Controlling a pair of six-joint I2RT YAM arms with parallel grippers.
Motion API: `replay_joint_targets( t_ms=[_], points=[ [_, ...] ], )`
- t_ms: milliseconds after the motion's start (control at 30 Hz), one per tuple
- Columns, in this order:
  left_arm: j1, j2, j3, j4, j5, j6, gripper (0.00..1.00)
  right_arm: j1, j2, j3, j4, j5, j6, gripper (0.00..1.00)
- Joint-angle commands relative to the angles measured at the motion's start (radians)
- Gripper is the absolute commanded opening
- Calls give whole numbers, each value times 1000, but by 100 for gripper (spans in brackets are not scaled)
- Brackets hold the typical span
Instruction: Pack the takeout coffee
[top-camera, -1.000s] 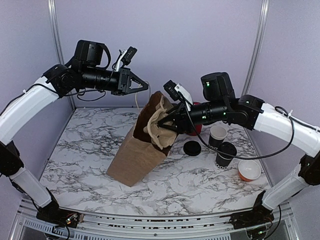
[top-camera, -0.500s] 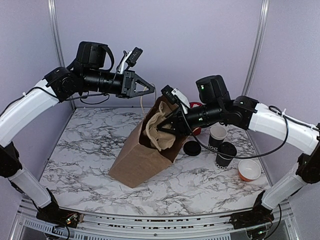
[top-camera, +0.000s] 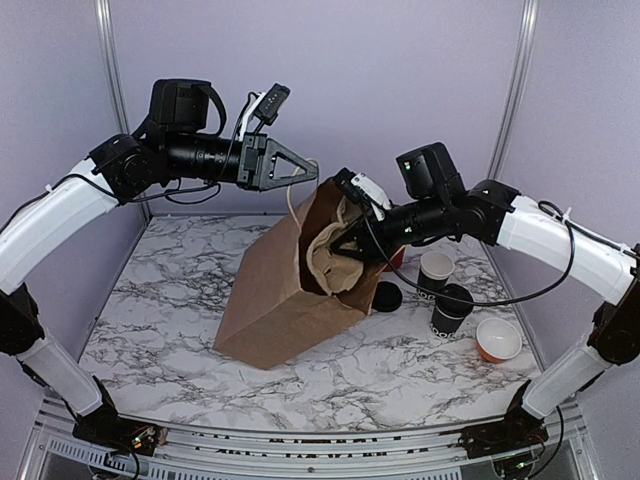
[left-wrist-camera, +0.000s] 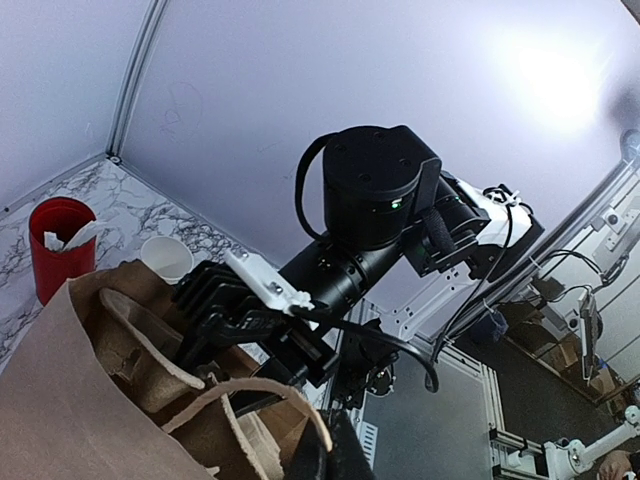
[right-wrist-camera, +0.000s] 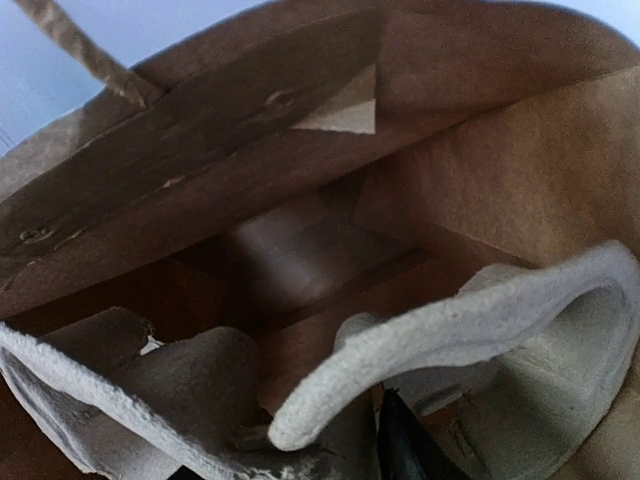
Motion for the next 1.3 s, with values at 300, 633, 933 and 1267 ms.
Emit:
replay_joint_targets(
  t_ms=[300,633,933,1267],
  points=[
    [0,108,105,131,182,-50,0,33,33,95,-104,134,-61,40],
    [-2,129,56,109,221,-8,0,-17,38,157,-158,144,-45,40],
    [-2,148,57,17,160,67,0,-25,36,221,-222,150,-8,40],
    [-2,142,87,-43,120,122,0,-43,17,236,-278,145,25,40]
  ],
)
